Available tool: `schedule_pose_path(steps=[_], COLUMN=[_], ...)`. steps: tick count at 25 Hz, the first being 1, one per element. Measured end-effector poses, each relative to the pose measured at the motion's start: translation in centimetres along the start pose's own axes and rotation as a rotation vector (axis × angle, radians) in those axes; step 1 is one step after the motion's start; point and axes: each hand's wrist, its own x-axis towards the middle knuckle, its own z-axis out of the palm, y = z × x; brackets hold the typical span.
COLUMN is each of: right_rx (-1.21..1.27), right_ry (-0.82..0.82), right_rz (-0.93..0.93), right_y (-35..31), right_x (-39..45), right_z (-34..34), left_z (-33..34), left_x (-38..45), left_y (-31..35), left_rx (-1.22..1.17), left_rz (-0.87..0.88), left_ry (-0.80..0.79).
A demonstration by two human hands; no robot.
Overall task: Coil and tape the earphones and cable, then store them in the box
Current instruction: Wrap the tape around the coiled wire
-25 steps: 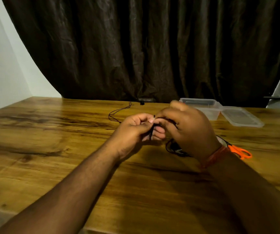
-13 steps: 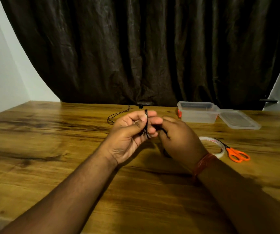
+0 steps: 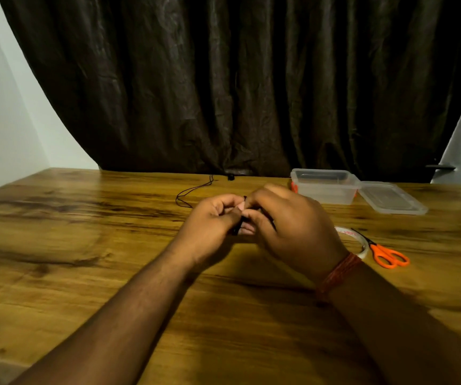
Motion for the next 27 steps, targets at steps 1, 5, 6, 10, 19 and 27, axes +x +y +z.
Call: schedule_pose_path(steps=[1,5,6,10,19,27], right_rx=[0.001,0.123,0.159,0.254,0.008,-0.008], right_ry=[0.039,0.139,0.142,0.016,-0.138,0.067], right_rz=[0.033,0.186,0.209,0.201,-0.012,0.067], right_y=[0.6,2.3,2.4,1.3,-2.0,0.6], right_x=[0.2,0.3,0.2,-0.1,-0.3,0.1], right_z=[-0.1,0.4,0.8,2.4,1.5,-0.4], left_z=[0.1,-0.3,-0.3,0.3,-0.4,0.2], left_x=[-0.2,-0.5,-0.7,-0.8,0.6,-0.4], left_y=[0.0,0.3,0.5,1.0,0.9,0.3], left_rx=[-0.080,-0.278,-0.311,-0.502,-0.391,-0.201], left_rz=[-0.041,-0.051,-0.036,0.034,0.133,-0.073], left_ry=[-0.059,-0.257,-0.284,-0.174,0.221,-0.086])
